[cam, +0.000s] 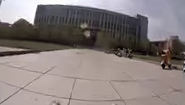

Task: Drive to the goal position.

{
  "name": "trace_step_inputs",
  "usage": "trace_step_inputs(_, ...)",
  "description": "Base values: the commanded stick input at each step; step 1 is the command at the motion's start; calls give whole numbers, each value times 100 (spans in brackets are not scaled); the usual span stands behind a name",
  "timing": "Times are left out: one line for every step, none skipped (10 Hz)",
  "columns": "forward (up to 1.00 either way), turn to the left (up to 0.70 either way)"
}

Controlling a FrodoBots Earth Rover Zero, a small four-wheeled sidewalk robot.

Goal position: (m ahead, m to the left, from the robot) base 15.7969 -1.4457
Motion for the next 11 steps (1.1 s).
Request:
trace_step_inputs(100,0)
trace_step_inputs(100,0)
trace_step_inputs(100,0)
trace_step_inputs(100,0)
trace_step_inputs(100,0)
trace_step_inputs(100,0)
trace_step_inputs(100,0)
trace_step_inputs(100,0)
trace_step_inputs(100,0)
trace_step_inputs(100,0)
trace_step_inputs(100,0)
